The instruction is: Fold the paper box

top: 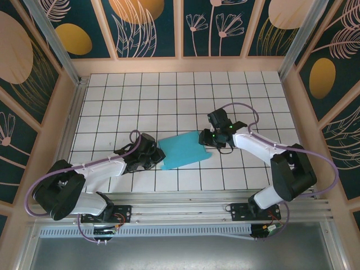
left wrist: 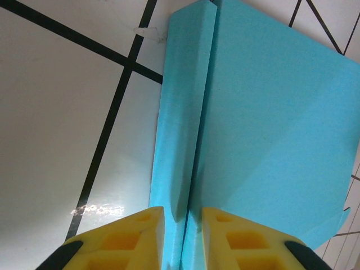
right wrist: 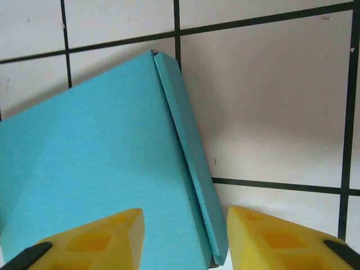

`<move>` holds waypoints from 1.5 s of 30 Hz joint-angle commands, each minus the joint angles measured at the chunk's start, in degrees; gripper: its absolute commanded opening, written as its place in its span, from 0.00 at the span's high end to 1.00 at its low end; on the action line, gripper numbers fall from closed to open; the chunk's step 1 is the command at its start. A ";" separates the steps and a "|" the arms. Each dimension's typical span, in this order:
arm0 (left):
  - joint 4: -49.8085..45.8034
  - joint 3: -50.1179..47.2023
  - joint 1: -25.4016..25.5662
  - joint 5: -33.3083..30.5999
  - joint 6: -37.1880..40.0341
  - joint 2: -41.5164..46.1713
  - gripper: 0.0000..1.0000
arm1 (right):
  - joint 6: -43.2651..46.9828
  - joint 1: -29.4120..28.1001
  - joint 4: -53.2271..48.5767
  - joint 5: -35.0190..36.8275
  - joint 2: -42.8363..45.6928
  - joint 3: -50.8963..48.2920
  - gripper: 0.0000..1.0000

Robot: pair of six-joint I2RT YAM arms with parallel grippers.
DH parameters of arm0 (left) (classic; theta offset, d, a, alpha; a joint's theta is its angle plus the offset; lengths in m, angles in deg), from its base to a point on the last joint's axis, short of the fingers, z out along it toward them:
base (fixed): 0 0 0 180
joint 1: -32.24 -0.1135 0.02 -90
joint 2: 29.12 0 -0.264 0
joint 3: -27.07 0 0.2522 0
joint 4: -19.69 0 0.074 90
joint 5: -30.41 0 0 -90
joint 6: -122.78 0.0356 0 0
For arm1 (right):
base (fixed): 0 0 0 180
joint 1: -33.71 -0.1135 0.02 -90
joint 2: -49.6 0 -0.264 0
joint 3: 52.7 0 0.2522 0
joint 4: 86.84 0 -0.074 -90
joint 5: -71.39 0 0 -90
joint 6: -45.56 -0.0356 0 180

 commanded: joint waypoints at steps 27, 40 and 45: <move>-3.25 0.70 0.09 1.87 4.82 -3.30 0.76 | 0.47 -1.82 1.45 2.23 -2.75 -3.24 0.62; 1.26 0.24 0.09 1.93 4.53 -3.70 0.68 | 0.01 -0.85 6.74 -1.98 -5.73 -5.68 0.63; 2.99 0.00 0.09 3.21 4.20 -5.33 0.71 | 0.01 -0.69 7.52 -2.02 -6.25 -6.19 0.70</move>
